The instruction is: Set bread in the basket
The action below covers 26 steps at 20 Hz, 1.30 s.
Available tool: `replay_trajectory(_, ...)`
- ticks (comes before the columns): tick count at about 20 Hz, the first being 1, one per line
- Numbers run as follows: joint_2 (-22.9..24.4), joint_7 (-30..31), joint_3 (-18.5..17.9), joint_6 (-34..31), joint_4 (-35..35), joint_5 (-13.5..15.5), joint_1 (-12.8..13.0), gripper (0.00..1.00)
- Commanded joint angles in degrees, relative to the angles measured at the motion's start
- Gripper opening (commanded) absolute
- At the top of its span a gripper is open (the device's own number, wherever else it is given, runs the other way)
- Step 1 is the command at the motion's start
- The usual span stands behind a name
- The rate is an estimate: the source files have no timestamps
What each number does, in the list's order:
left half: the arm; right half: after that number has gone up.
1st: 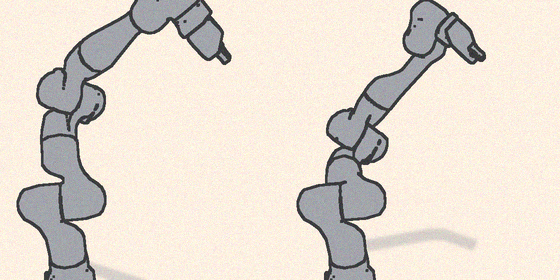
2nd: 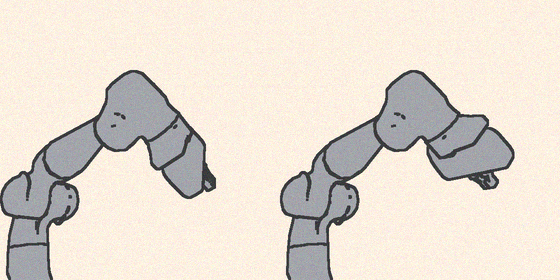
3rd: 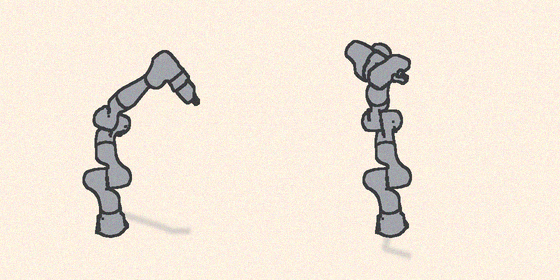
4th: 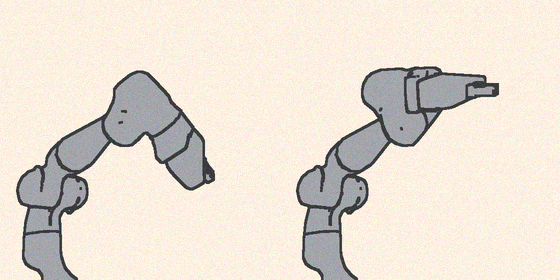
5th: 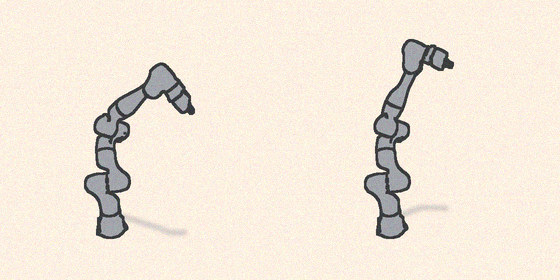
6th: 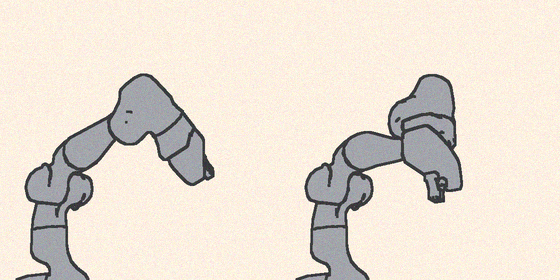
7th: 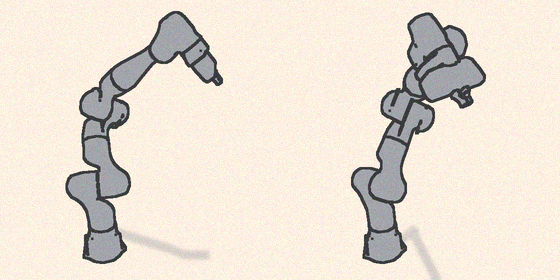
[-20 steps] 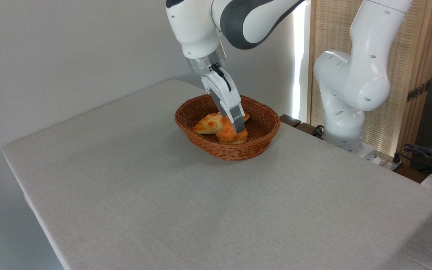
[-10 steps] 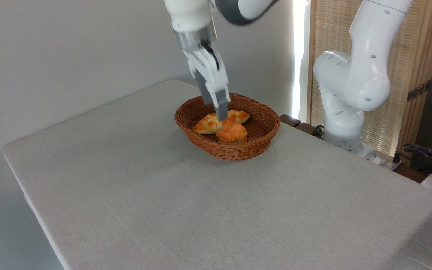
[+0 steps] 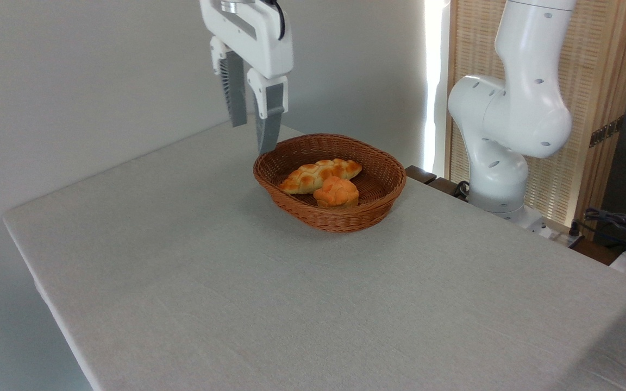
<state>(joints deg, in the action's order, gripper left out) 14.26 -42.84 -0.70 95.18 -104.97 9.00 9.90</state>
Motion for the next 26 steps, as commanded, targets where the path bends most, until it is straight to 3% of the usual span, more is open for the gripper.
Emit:
replay_trajectory(1,-6.78,-0.49,1.93,-1.75,6.44,0.75,-3.84,1.00)
replay_trajectory(8,-11.27,-0.22,1.40,-1.75,9.96,0.75,-3.93,1.00)
replay_trajectory(19,-12.68,0.57,2.02,-3.76,12.86,-0.13,-4.01,1.00)
replay_trajectory(22,-13.29,0.74,2.36,-7.19,13.74,-2.84,-4.01,1.00)
replay_trajectory(26,-16.45,1.88,2.72,-7.64,19.01,-3.64,-4.01,1.00)
